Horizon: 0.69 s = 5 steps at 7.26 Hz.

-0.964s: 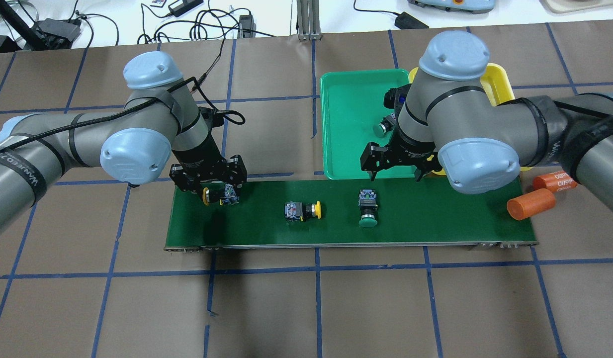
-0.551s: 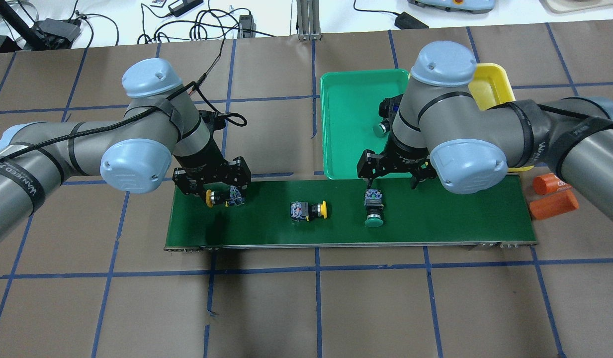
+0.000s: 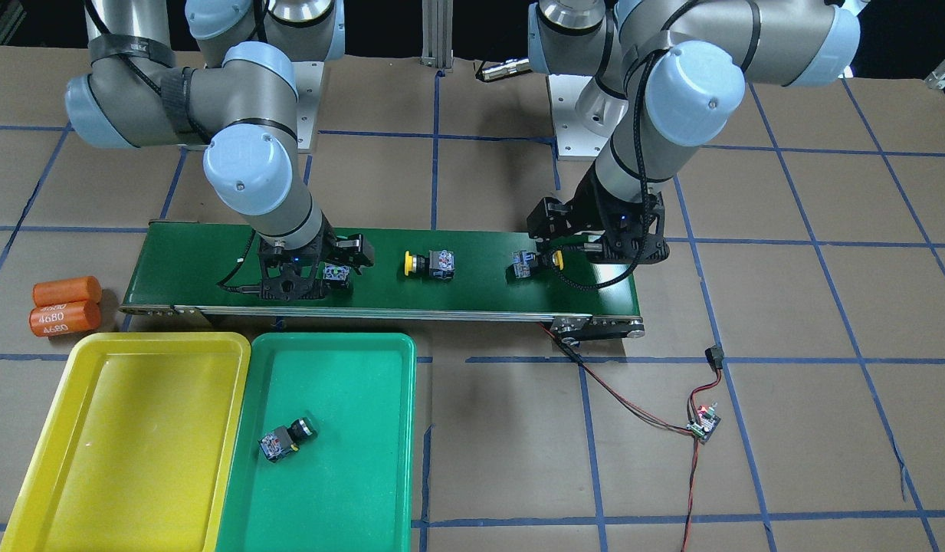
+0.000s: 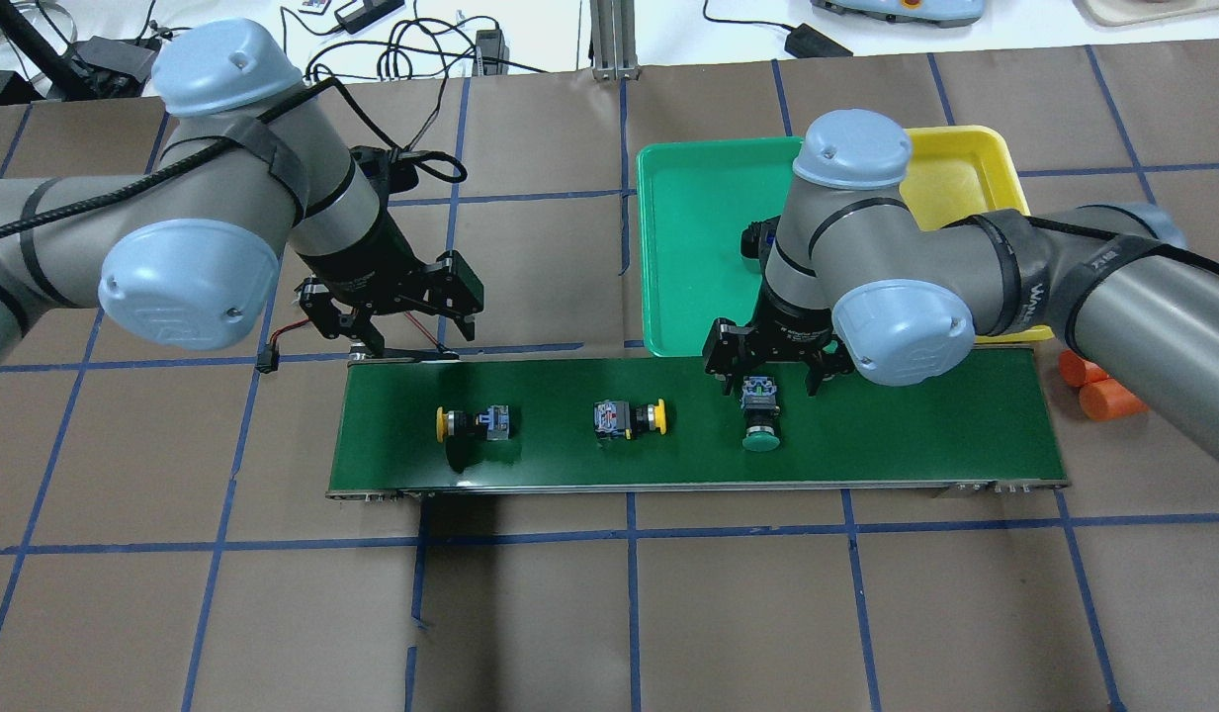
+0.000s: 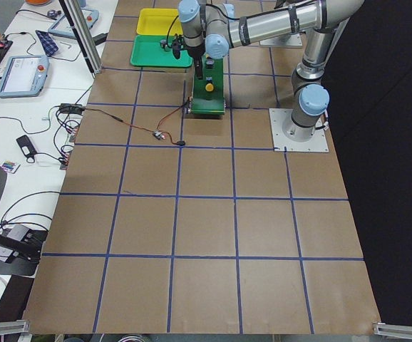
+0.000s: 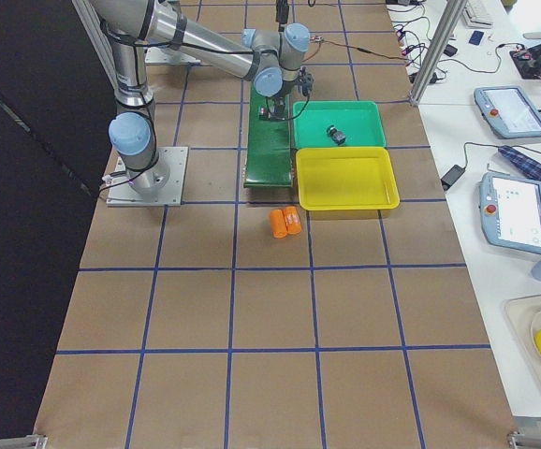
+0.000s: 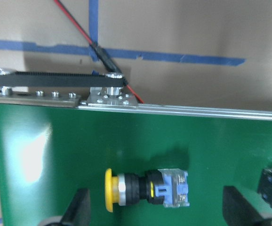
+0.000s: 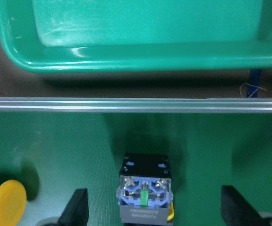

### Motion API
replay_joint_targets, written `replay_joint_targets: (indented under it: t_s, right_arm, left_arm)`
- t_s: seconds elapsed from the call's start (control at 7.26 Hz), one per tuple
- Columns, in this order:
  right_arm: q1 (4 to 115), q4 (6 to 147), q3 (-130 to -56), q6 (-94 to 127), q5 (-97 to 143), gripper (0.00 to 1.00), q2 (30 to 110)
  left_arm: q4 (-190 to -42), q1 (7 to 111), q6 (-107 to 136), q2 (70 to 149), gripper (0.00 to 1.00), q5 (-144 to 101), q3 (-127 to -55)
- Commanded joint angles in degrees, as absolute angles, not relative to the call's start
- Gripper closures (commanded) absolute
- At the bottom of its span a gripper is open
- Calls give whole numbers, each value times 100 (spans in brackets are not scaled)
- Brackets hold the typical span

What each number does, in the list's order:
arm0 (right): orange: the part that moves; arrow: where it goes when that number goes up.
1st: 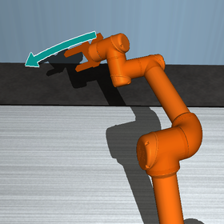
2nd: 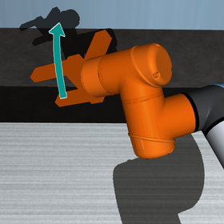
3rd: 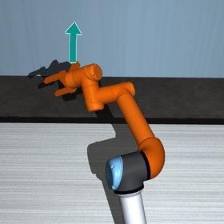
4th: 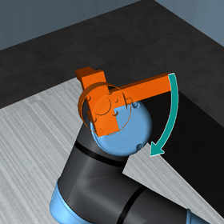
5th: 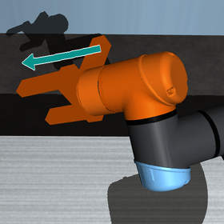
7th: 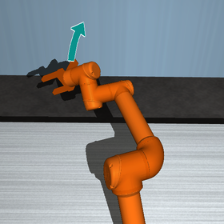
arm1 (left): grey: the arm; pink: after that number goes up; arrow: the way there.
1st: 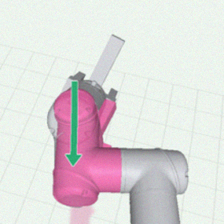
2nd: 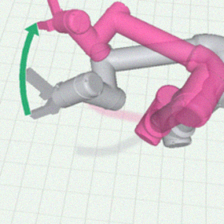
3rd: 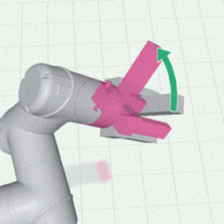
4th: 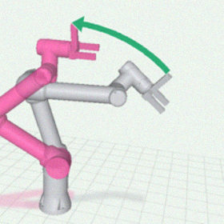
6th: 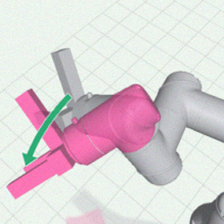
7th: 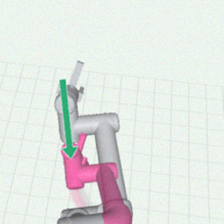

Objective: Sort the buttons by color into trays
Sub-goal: 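Place a yellow-capped button with left gripper while right gripper reaches another button, then carry the green-capped button into the green tray while the left gripper withdraws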

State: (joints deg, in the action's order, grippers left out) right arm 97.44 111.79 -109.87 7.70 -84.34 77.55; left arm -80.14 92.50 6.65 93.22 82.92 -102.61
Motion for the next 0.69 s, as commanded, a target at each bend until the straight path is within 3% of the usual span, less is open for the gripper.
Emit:
replay_joint_targets:
  t_s: [0.0,0.14,0.28,0.55]
  right_arm:
    - [9738,11154,-10986,817,-8464,65,7708]
    - [9738,11119,-10995,826,-8516,89,7708]
    - [9730,11127,-10960,826,-8517,100,7725]
    - [9660,11136,-10751,826,-8525,100,7804]
  left_arm:
    - [-8384,9334,659,8948,0,8471,-9916]
    - [-8393,9334,537,8869,0,8795,-9592]
    - [-8498,9264,153,8859,0,8807,-9319]
    - [-8848,8923,-281,8842,0,8824,-8941]
